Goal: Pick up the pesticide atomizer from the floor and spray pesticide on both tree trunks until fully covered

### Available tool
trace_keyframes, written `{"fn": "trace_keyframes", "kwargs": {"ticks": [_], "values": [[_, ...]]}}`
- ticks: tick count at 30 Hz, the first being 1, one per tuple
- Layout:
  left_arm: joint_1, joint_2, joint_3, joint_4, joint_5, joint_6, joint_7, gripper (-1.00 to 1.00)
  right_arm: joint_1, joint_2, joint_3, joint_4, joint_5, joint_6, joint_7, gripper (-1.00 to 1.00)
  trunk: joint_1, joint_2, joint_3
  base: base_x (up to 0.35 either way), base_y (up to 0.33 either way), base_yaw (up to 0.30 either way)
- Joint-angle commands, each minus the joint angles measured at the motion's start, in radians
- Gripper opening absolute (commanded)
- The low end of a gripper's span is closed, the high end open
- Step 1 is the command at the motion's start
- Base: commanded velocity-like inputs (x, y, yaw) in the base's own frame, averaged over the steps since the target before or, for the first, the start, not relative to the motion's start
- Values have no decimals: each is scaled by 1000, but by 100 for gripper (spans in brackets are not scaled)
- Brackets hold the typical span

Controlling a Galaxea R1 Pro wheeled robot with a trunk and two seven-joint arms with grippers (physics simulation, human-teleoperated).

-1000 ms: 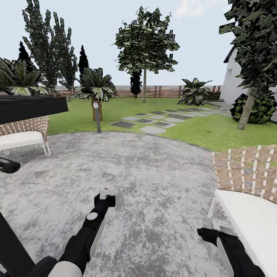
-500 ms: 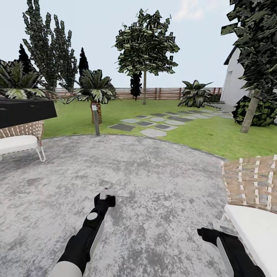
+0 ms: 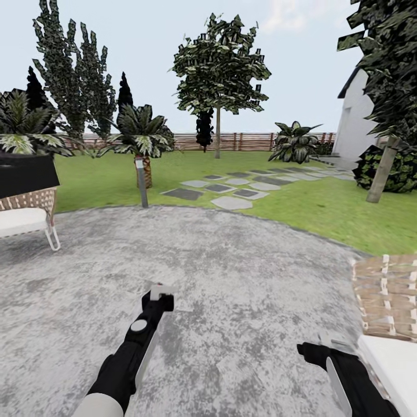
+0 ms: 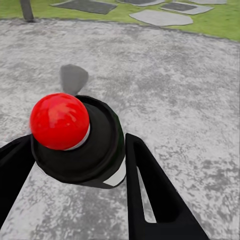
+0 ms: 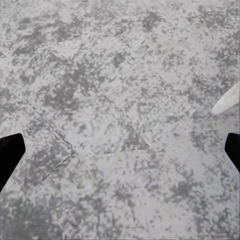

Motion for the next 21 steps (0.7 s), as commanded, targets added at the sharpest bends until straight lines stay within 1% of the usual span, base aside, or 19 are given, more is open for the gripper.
{"fn": "trace_keyframes", "kwargs": {"ticks": [1, 21], "values": [[0, 0, 0, 0, 0, 0, 0, -100, 0, 0, 0, 0, 0, 0, 0, 100, 0, 0, 0, 337, 0, 0], [0, 0, -1, 0, 0, 0, 0, -100, 0, 0, 0, 0, 0, 0, 0, 100, 0, 0, 0, 337, 0, 0]]}}
